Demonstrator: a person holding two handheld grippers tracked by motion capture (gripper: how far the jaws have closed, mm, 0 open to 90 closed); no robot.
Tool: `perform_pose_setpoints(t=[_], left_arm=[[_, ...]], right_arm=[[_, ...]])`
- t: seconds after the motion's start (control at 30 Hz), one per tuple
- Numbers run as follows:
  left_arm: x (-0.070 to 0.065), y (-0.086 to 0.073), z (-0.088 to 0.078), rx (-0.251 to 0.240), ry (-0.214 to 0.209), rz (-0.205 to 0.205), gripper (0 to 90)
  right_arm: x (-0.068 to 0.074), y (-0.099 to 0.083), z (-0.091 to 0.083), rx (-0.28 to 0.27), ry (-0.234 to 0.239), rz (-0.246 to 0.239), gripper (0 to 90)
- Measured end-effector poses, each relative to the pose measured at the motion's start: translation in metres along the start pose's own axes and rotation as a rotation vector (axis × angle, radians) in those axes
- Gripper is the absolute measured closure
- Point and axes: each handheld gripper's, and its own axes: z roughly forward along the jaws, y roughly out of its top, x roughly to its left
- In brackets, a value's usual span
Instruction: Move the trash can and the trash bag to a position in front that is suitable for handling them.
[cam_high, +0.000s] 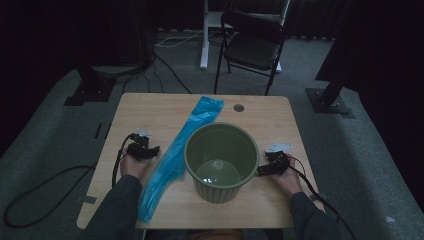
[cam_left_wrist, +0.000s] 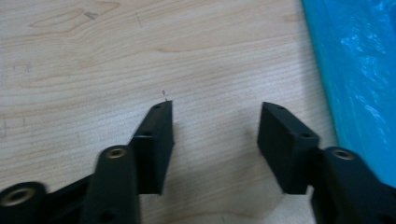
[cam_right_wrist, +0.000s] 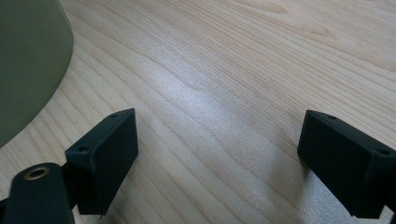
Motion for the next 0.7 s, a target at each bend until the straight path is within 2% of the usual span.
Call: perform_pose_setpoints(t=[0.03,0.07,0.1,0.13,0.17,0.23,0.3,0.37,0.43,0.5,0.57,0.7], left_arm=[[0.0,0.0,0.0,0.0,0.0,0.0,51.3],[0.0,0.0,-0.001,0.003,-0.008,-0.001,53.1],[0.0,0.0,-0.002,0.005,-0.027,-0.006,53.1],[0.0,0.001,-0.004,-0.002,-0.044,-0.007,53.3],[0.0,0.001,-0.004,-0.002,-0.044,-0.007,54.2],[-0.006,0.007,-0.016,-0.06,-0.097,-0.001,54.4],[-0.014,0.011,-0.026,-0.09,-0.156,0.014,54.3],[-0.027,0.014,-0.038,-0.117,-0.194,0.064,53.7],[-0.039,0.016,-0.05,-0.146,-0.217,0.122,52.7],[-0.051,0.016,-0.059,-0.175,-0.242,0.163,51.4],[-0.063,0.017,-0.065,-0.183,-0.267,0.208,49.9],[-0.085,0.016,-0.073,-0.198,-0.323,0.277,49.1]], right_arm=[[0.0,0.0,0.0,0.0,0.0,0.0,14.2],[0.001,0.0,-0.002,0.001,-0.005,0.009,23.2],[0.001,0.0,-0.002,0.001,-0.005,0.009,23.2],[0.001,0.001,-0.004,0.004,-0.005,0.009,29.6],[0.001,0.001,-0.004,0.004,-0.005,0.009,29.6],[0.002,0.002,-0.009,0.028,-0.012,0.023,42.3],[0.001,0.003,-0.012,0.037,0.009,0.043,49.2],[0.004,0.004,-0.016,0.033,0.036,0.049,51.3],[0.009,0.008,-0.021,0.019,0.056,0.03,52.7],[0.016,0.012,-0.026,0.006,0.069,0.002,52.8],[0.023,0.016,-0.031,-0.011,0.098,-0.005,53.2],[0.034,0.022,-0.043,-0.049,0.12,-0.035,53.2]])
